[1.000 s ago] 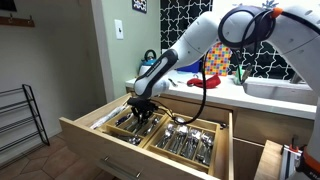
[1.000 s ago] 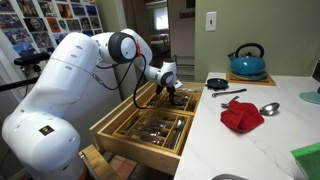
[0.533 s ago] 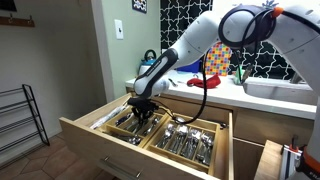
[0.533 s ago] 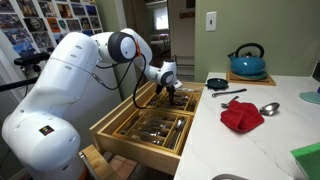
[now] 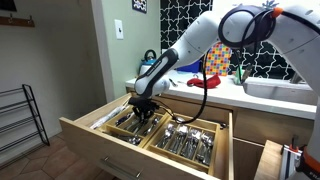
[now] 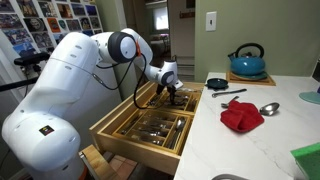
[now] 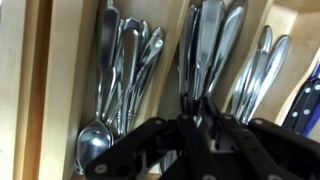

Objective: Remove a tablespoon from the drawer and put it on the table

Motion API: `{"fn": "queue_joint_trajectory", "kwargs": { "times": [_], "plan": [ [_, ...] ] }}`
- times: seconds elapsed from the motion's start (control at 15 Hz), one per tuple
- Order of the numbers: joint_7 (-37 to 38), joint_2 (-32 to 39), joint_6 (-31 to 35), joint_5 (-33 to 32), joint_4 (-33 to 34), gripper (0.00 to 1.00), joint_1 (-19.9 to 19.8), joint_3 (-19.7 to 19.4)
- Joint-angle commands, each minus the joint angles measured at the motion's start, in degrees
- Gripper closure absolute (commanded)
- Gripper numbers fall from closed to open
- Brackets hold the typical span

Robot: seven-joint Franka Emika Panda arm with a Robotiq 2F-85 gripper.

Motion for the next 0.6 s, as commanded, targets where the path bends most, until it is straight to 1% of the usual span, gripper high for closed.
{"fn": "queue_joint_trajectory", "kwargs": {
  "times": [0.0,0.07,0.13,0.27,0.33,0.4,0.53],
  "plan": [
    [0.5,0.5,-0.7,-0.3,0.6,0.73,0.3,-0.6],
    [0.5,0.5,-0.5,-0.2,0.6,0.73,0.3,-0.5],
    [0.3,0.6,-0.2,-0.2,0.7,0.68,0.3,-0.4],
    [0.1,0.8,-0.1,-0.3,0.8,0.67,0.3,-0.4],
    [0.1,0.9,-0.1,-0.3,0.8,0.64,0.3,-0.4],
    [0.1,0.9,-0.1,-0.3,0.9,0.70,0.3,-0.4],
    [0.0,1.0,0.2,-0.5,0.9,0.77,0.4,-0.4]
  ]
}}
